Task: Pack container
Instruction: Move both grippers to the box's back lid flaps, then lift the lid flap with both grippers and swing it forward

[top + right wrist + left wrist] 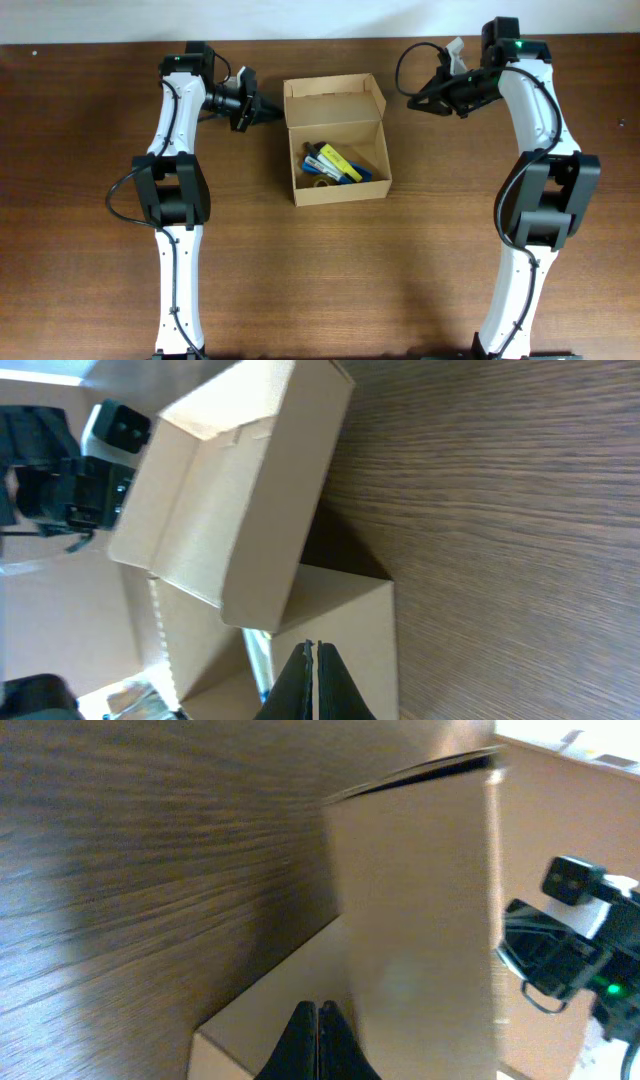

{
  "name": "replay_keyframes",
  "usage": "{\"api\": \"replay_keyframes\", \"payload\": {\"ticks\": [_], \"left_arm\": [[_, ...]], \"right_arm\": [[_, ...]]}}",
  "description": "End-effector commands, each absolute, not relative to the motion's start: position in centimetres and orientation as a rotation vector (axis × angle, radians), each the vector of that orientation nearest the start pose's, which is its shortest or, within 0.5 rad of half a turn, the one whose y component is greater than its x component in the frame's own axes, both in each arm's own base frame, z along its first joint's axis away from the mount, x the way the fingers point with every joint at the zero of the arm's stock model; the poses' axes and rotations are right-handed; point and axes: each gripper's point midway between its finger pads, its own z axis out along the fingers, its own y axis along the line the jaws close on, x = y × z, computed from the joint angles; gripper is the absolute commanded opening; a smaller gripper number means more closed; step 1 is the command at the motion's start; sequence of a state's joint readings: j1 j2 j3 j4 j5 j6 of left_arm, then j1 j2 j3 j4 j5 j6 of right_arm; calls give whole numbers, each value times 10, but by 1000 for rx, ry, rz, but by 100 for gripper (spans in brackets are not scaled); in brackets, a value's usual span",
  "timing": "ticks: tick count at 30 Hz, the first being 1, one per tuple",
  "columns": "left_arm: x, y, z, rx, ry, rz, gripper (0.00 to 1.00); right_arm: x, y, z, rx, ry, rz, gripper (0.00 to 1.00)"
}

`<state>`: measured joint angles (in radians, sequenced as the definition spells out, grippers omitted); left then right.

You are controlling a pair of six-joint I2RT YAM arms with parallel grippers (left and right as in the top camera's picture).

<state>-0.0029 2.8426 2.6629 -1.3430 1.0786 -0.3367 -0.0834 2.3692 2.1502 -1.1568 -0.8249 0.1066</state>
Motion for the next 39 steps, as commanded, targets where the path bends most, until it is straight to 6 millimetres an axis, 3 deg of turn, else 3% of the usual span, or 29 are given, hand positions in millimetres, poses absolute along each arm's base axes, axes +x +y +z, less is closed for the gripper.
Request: {"api": "replay_keyframes", "payload": {"ticks": [1,4,10,18,26,30,39], "left_arm": [[534,-157,63,-417,2741,-1727,2],[536,-157,61,-431,2746,-1710,2],[533,-158,42,-487,2785,-1707,1],[526,-172,17,-508,2835,-1721,2],[528,-187,8,-494,2835,-1734,1],[533,-188,9,-513,2822,-1733,2],[543,-194,19,-430,2735,-1803,2]], "right_arm": [[508,97,101,223,2715,1353,4],[508,103,90,248,2702,1455,4],[506,105,65,289,2735,1490,4],[508,109,53,273,2736,1491,4],[512,134,40,240,2707,1586,4],[519,147,45,229,2643,1676,4],[546,167,81,152,2429,1869,4]]}}
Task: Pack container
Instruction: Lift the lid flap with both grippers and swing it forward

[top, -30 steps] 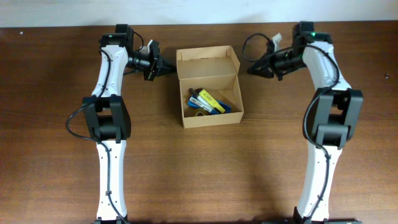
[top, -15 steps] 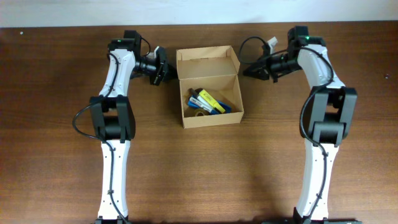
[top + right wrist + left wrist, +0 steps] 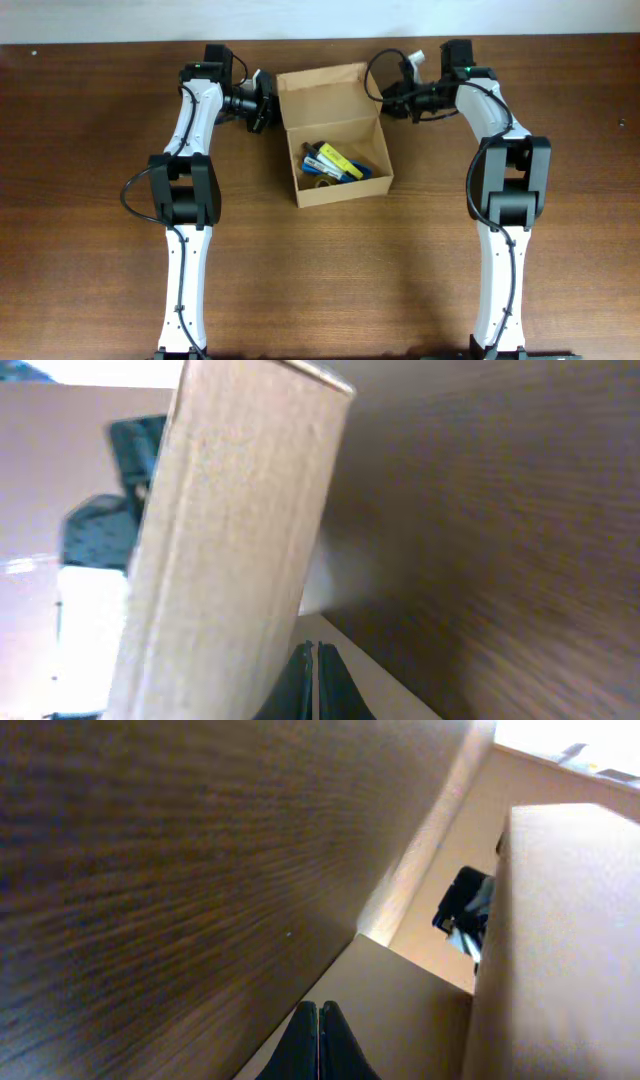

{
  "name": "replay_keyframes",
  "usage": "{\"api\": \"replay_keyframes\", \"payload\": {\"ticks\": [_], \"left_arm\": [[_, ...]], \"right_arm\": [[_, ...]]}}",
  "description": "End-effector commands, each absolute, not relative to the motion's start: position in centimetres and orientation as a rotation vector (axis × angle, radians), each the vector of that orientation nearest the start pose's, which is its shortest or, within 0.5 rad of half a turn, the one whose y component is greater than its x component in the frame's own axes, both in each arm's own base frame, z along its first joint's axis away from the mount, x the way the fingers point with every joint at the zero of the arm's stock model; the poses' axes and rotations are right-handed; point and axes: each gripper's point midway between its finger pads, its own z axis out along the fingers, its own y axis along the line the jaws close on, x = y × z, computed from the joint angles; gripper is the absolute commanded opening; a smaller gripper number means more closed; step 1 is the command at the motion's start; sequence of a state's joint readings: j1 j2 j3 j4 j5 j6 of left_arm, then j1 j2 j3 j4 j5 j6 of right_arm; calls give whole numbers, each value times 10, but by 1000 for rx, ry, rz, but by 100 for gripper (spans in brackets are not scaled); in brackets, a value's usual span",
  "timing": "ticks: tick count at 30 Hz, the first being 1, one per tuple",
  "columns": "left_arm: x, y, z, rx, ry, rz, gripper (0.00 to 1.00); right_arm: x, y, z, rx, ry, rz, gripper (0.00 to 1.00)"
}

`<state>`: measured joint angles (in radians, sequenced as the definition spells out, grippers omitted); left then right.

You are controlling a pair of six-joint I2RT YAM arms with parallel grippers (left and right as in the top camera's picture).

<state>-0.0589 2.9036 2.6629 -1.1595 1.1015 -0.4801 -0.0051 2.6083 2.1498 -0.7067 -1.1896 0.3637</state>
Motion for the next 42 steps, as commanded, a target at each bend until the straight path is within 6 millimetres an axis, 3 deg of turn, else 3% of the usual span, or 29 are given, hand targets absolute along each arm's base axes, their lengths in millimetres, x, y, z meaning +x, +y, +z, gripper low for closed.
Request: {"api": "replay_keyframes", "payload": {"ticks": [1,6,13,20,24,35,42], "left_arm": [[546,-196,22,-410,2711,-1827,2],[559,-205,44,-293,2571,-1955,1],[567,-208,70,-213,2490,-2009,2],[579,-209,120,-51,2382,-1954,1],[585,-208,145,-18,2354,-1878,1],[570,-218,182,-6,2368,-1840,2],[544,-228,184,12,2494,-1694,1]], "right_arm": [[549,168,85,141,2409,1880,4],[556,171,101,49,2316,1930,4],[556,169,103,39,2304,1940,4],[553,169,113,14,2278,1986,4],[552,170,129,-20,2259,1976,4],[546,163,194,-90,2274,1687,4],[511,150,193,-147,2454,1410,4]]}}
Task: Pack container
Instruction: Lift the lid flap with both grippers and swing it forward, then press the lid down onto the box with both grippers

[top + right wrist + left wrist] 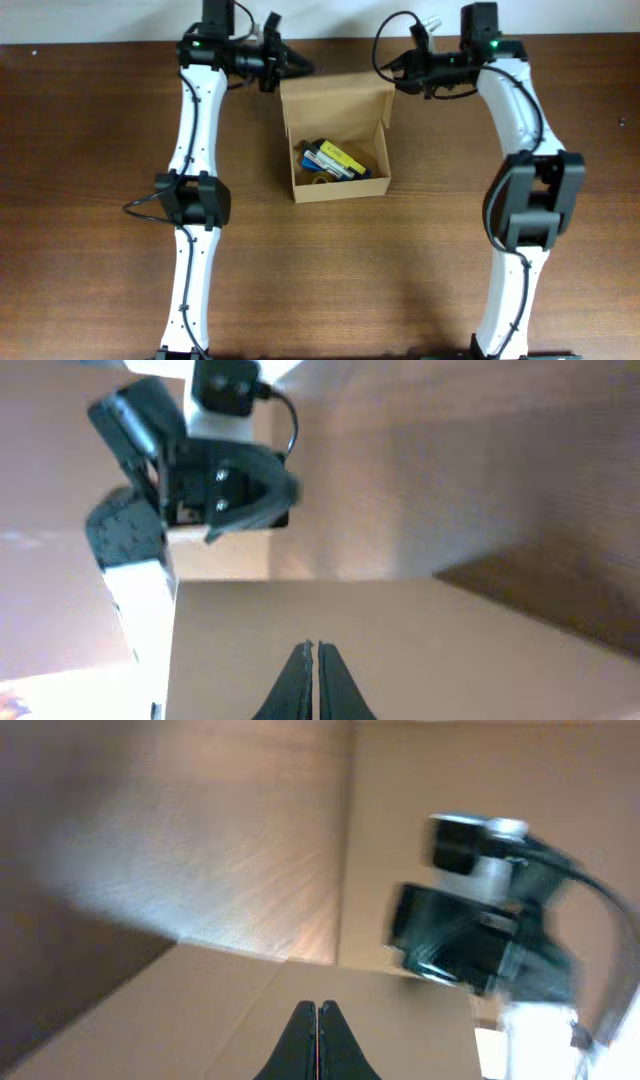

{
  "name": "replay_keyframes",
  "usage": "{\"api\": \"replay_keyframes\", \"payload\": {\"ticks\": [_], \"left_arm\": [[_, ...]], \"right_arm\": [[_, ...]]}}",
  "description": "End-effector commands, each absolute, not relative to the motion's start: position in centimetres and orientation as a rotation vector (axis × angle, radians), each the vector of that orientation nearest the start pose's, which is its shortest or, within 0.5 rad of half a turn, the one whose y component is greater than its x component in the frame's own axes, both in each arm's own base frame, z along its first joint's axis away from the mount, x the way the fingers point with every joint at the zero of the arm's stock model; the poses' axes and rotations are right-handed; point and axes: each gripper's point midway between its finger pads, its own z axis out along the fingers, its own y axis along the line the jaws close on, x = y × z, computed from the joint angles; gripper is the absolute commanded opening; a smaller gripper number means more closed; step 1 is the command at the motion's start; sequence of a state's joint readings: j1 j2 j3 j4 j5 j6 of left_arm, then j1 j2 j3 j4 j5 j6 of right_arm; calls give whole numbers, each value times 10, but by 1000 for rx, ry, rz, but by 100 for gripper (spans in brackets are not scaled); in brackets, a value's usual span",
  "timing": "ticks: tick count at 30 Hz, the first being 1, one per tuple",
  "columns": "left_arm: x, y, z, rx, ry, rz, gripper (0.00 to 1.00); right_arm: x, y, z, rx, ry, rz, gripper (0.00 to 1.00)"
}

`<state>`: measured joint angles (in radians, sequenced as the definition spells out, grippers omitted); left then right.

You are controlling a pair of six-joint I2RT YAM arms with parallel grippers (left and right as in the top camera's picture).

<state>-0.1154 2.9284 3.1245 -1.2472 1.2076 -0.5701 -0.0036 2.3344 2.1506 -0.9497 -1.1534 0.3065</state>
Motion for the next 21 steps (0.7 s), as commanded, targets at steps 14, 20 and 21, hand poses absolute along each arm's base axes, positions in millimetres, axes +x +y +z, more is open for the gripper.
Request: {"api": "replay_keyframes", "payload": {"ticks": [14,20,21], "left_arm": [[476,-237,196,164,2771,-1257,2],[468,-236,228,226,2729,-1032,2],[466,-235,236,235,2715,-997,2]], "right_arm": [[434,168,178,-389,2780,1099,4],[416,166,199,-480,2814,787,4],[413,166,205,-497,2805,746,4]]}}
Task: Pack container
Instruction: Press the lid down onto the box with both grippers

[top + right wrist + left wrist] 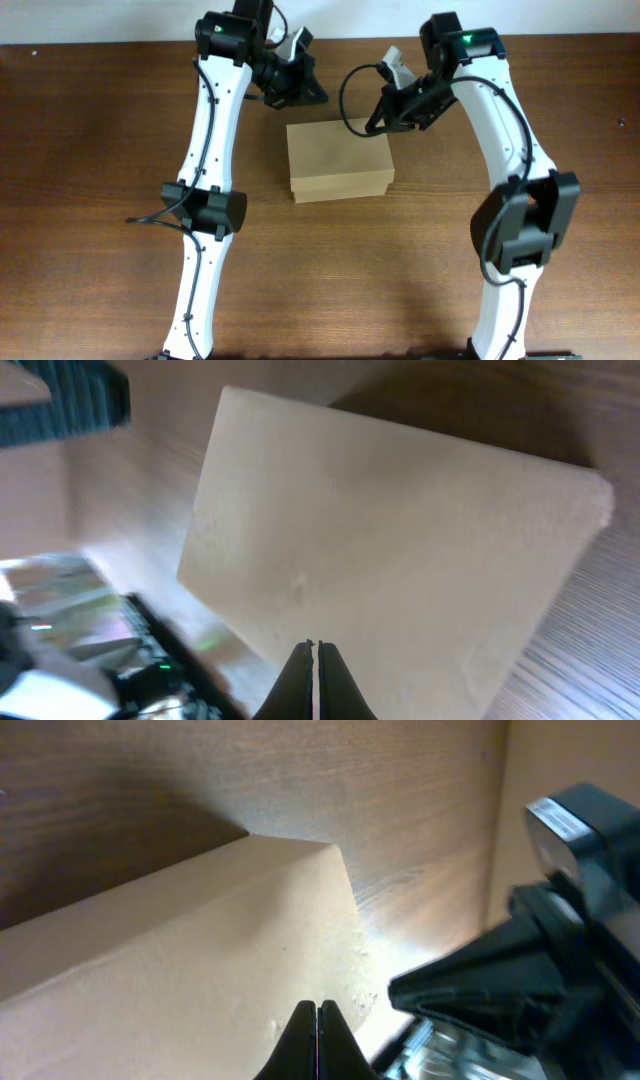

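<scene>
The cardboard box (338, 160) sits mid-table with its lid folded flat over the top, hiding the contents. My left gripper (312, 96) is shut and empty, above the box's far left corner. My right gripper (374, 124) is shut and empty, over the far right corner. In the left wrist view the shut tips (317, 1010) hang over the pale lid (180, 960), with the other arm at the right. The right wrist view shows the shut tips (312, 650) over the lid (390, 560).
Bare dark wooden table (100, 200) surrounds the box on all sides. A pale wall runs along the table's far edge (330, 20). Both arms (210, 150) arch in from the near side of the table.
The lid stood upright at the box's back with the contents showing; now it lies flat over the box. Both shut grippers have come nearer and lower, over the box's back corners.
First the box lay open, lid leaning back, both shut grippers off to its sides. Then both grippers were beside the lid's edges. After that the lid stood upright with the grippers behind it. Now the lid is down and the box is closed.
</scene>
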{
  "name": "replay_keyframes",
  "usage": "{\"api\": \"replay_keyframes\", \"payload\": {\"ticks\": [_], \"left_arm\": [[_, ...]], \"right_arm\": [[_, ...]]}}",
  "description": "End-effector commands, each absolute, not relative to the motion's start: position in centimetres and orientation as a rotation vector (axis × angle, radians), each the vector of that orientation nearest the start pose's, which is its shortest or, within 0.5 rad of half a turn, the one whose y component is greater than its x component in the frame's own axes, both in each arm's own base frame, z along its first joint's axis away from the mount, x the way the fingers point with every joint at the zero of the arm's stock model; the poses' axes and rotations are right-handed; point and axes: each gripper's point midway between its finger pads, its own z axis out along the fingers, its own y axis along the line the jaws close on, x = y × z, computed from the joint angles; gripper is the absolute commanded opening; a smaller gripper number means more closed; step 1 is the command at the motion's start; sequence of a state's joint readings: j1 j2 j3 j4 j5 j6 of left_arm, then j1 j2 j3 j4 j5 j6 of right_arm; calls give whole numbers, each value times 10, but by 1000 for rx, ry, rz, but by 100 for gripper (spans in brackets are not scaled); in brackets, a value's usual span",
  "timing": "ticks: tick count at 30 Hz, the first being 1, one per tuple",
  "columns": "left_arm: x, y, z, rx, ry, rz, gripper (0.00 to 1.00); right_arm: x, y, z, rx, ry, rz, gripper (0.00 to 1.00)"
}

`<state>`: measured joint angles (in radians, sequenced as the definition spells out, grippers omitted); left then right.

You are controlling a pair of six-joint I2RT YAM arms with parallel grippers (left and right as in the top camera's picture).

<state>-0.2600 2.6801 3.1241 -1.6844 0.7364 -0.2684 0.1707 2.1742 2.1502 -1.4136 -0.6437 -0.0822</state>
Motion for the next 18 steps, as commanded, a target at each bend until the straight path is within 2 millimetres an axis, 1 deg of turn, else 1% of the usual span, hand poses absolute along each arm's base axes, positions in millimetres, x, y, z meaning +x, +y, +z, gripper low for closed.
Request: {"api": "replay_keyframes", "payload": {"ticks": [1,3,7,10,11,13,14,16,18], "left_arm": [[465,-233,243,240,2702,-950,1],[461,-229,259,249,2669,-865,1],[455,-213,289,241,2604,-641,1],[449,-200,304,222,2573,-452,1],[447,-197,305,218,2574,-383,2],[443,-194,301,230,2592,-289,2],[440,-195,294,244,2616,-249,2],[435,-194,276,259,2677,-182,2],[431,-194,254,277,2752,-144,1]], "right_arm": [[410,167,210,-514,2798,706,4],[402,167,223,-541,2781,621,4],[388,163,242,-553,2768,453,4],[379,163,247,-576,2771,385,4],[377,163,246,-582,2779,365,4],[375,162,244,-571,2796,335,4],[374,164,242,-579,2799,335,4],[374,167,237,-590,2800,326,4],[375,168,230,-589,2809,326,4]]}}
